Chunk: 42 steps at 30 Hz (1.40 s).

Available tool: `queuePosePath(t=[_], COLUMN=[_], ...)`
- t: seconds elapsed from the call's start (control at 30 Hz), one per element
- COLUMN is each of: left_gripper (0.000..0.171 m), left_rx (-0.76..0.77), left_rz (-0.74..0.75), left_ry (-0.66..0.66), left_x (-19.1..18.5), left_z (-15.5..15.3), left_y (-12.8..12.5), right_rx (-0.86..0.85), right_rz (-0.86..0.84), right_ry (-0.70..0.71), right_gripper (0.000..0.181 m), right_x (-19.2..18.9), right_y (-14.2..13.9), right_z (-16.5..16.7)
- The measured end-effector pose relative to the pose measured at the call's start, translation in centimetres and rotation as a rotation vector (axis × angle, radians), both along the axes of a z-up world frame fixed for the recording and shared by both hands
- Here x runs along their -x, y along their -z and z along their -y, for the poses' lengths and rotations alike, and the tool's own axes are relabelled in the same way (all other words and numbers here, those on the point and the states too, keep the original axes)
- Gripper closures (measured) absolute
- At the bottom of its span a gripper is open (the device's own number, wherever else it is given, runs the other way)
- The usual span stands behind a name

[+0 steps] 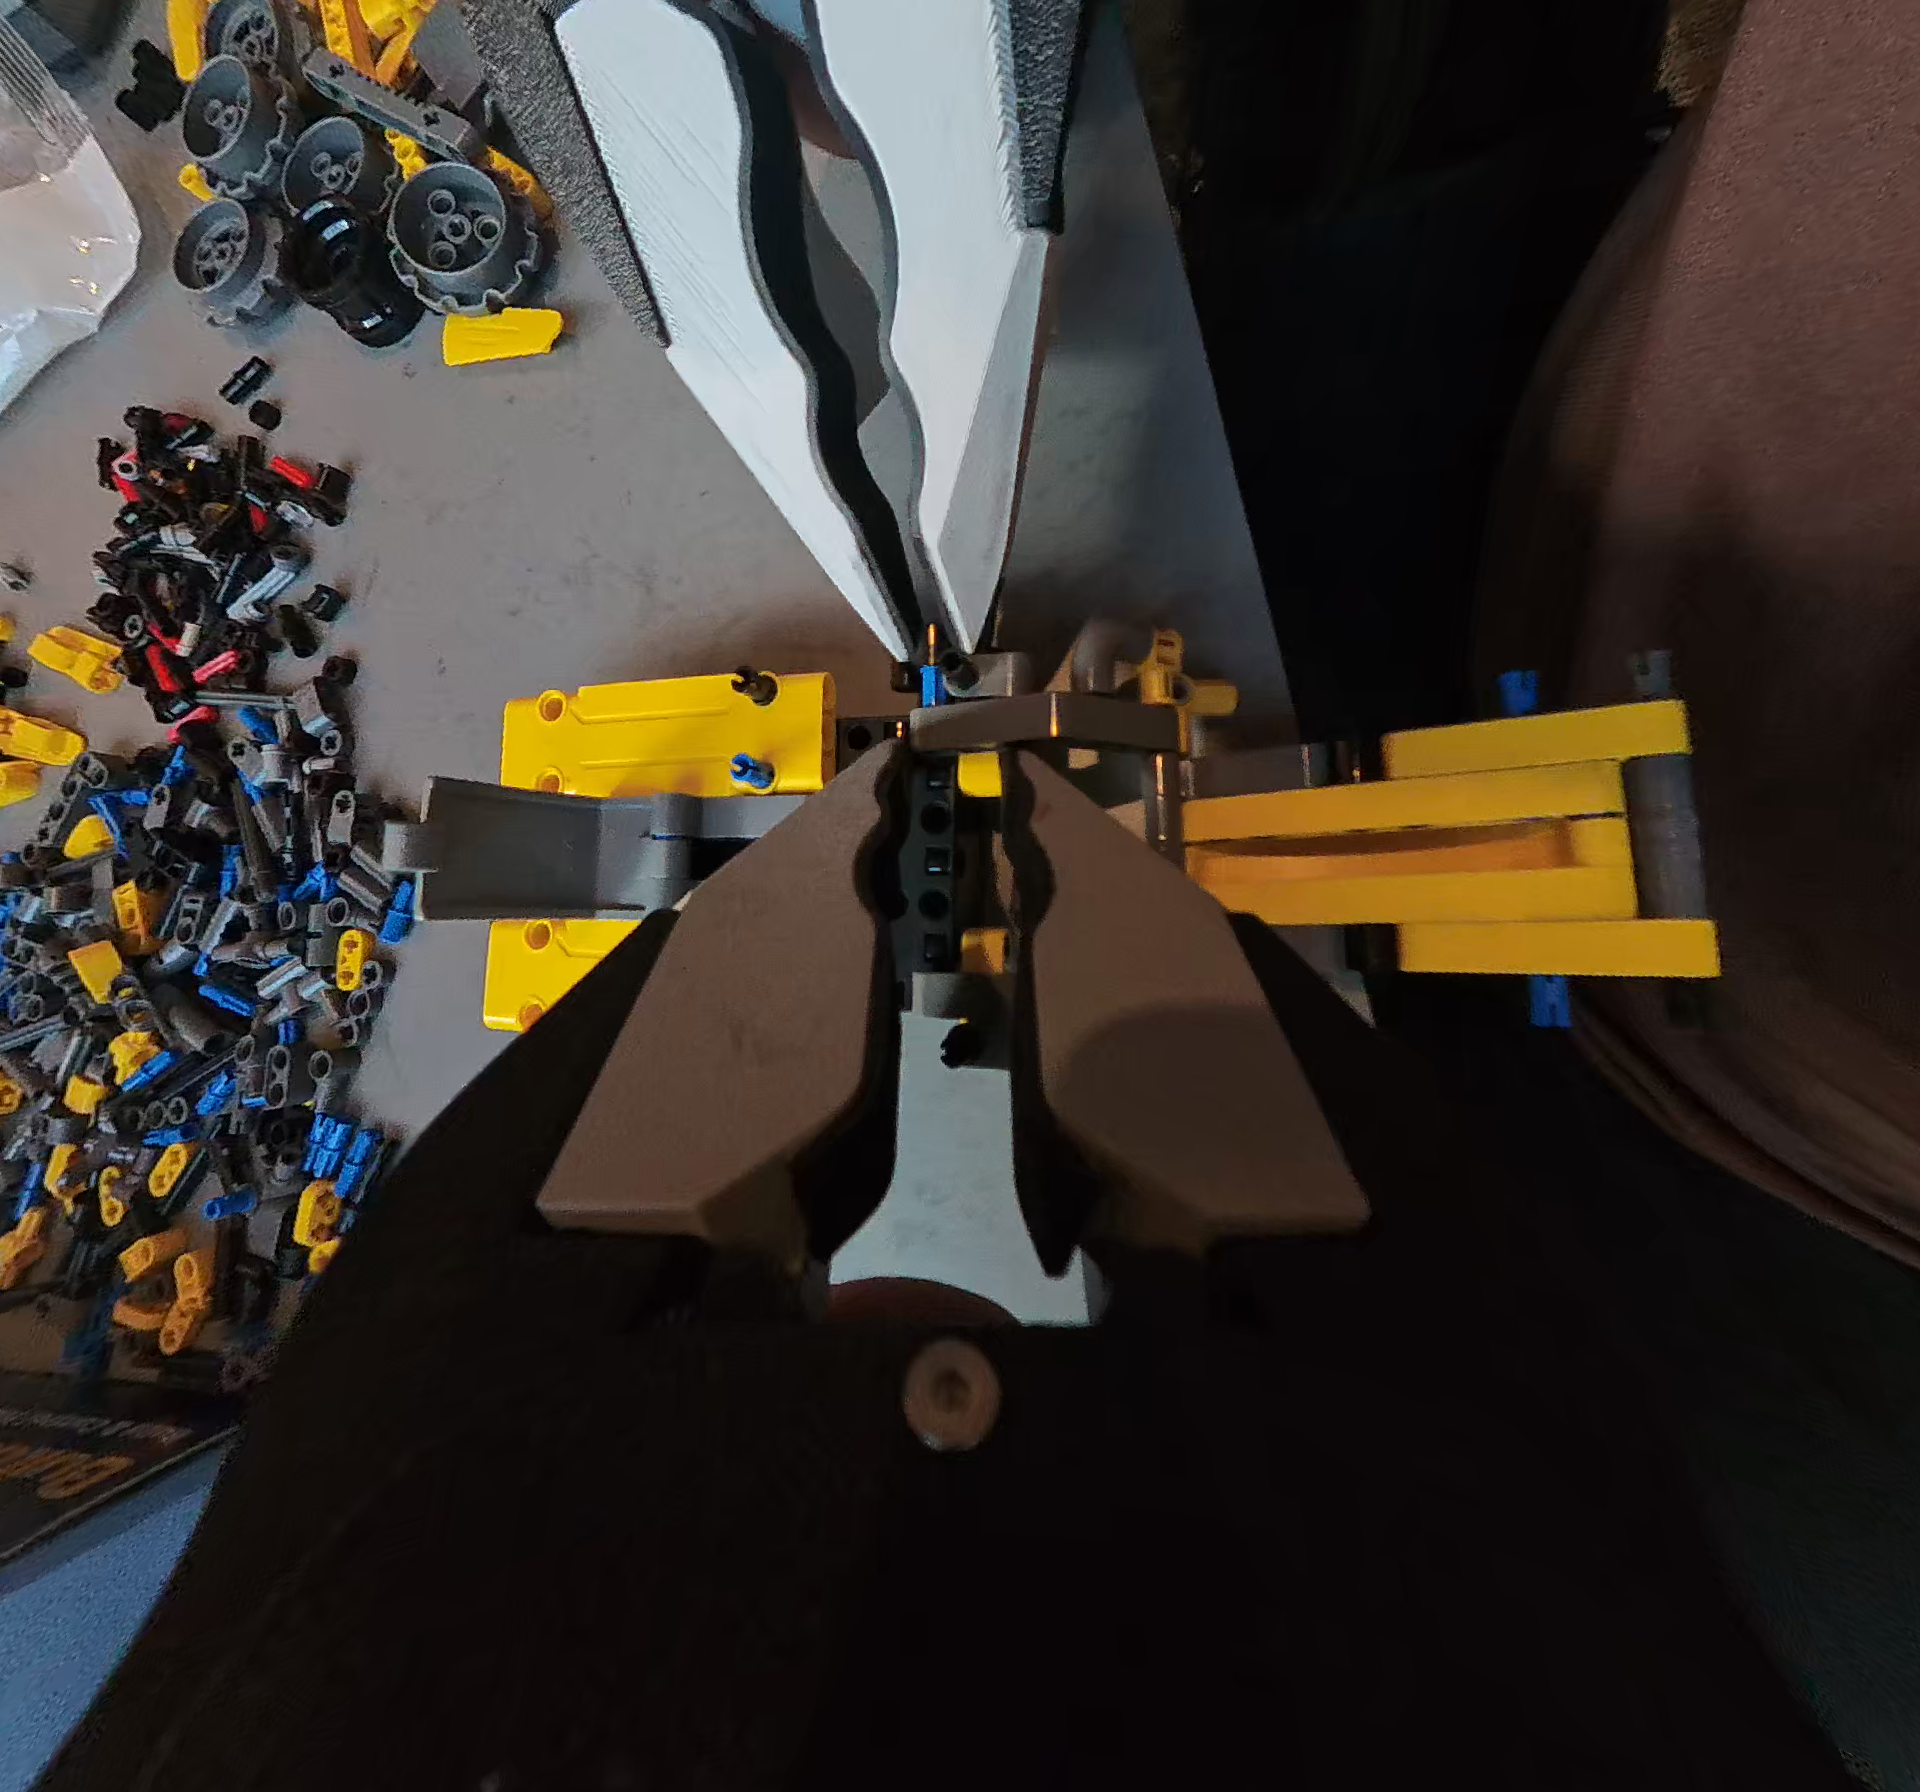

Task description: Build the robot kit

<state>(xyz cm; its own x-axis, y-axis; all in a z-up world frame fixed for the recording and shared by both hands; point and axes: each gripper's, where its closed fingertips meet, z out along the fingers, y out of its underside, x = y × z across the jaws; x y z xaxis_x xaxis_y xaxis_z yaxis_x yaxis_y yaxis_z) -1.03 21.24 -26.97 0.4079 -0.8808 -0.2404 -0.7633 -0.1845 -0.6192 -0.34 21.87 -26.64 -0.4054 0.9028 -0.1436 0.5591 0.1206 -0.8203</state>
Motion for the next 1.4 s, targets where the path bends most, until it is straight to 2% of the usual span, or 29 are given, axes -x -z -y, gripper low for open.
queuePosePath(t=[0.53, 0.63, 0.87, 1.0, 1.27, 1.4], left_gripper=[0.158, 0.158, 0.158, 0.159, 0.152, 0.152], left_rx=[-0.011, -0.001, 0.013, 0.041, 0.088, 0.094], left_rz=[-0.003, 0.029, 0.066, 0.102, 0.21, 0.201], left_ry=[-0.016, -0.027, -0.037, -0.048, -0.087, -0.127], left_x=[0.3, 0.3, 0.2, 0.3, 0.8, 0.8], left_z=[-0.2, -0.2, -0.1, 0.0, 0.1, -0.6], left_y=[0.1, 0.0, 0.0, -0.1, -1.9, -2.2], right_rx=[0.024, -0.046, 0.022, -0.01, 0.017, -0.004], right_rz=[0.003, 0.012, -0.011, -0.025, -0.108, -0.138], right_ry=[-0.003, 0.001, -0.018, -0.026, -0.044, -0.037], right_gripper=[0.178, 0.178, 0.178, 0.178, 0.178, 0.178], right_x=[0.4, 0.4, 0.3, 0.2, -0.2, 0.1], right_y=[-0.1, 0.4, -0.2, -0.2, -1.6, -1.9], right_z=[-0.3, -0.8, -0.6, -0.4, -0.6, -0.7])
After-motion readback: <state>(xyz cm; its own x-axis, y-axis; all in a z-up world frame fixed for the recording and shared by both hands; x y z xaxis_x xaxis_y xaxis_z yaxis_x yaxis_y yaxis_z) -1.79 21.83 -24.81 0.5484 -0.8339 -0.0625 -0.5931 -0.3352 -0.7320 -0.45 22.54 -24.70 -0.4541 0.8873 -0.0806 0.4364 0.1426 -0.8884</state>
